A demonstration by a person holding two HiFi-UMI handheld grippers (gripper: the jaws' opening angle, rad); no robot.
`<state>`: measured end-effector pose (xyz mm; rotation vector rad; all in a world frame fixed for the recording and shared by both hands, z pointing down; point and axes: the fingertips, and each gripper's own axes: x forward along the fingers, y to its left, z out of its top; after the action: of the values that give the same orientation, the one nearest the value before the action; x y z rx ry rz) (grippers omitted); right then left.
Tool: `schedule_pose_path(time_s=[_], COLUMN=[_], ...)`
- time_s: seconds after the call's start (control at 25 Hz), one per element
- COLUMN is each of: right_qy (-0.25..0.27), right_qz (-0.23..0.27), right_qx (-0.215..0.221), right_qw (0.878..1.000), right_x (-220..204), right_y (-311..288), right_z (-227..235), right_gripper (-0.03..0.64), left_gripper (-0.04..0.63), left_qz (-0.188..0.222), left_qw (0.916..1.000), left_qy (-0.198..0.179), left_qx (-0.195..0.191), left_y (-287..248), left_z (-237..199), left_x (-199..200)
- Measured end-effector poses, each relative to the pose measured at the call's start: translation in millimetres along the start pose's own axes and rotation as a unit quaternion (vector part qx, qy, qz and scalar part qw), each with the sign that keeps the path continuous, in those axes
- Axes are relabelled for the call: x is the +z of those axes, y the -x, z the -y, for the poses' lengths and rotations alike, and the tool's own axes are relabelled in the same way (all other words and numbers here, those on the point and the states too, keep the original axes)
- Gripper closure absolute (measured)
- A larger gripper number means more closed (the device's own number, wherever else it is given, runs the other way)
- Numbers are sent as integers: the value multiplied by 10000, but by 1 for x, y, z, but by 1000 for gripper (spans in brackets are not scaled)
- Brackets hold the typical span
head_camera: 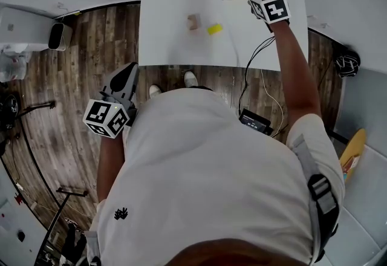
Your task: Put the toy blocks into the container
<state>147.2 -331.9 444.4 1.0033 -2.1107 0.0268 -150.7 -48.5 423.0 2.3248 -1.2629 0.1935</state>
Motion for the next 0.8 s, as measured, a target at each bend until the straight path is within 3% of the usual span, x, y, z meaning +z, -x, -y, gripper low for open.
schedule_pose_path(time_s=[0.4,0.64,0.8], right_qy=[-663,-1232,-1404], right_qz=[397,468,491], right_qx=[152,422,381], right_qw=[9969,9904,9881], right_x=[-27,-44,-50], right_y=[40,48,38], right_z=[-98,-167,-198], right_gripper=[603,603,601], left_gripper=[589,589,589], left_qz=[-160,-78,-172], left_qw=[9990,9988,9985], left_qy=[-251,-241,-232], left_qx=[-339,-422,-455], left_y=[8,23,30], left_z=[3,1,-5], left_x=[-7,-1,-7])
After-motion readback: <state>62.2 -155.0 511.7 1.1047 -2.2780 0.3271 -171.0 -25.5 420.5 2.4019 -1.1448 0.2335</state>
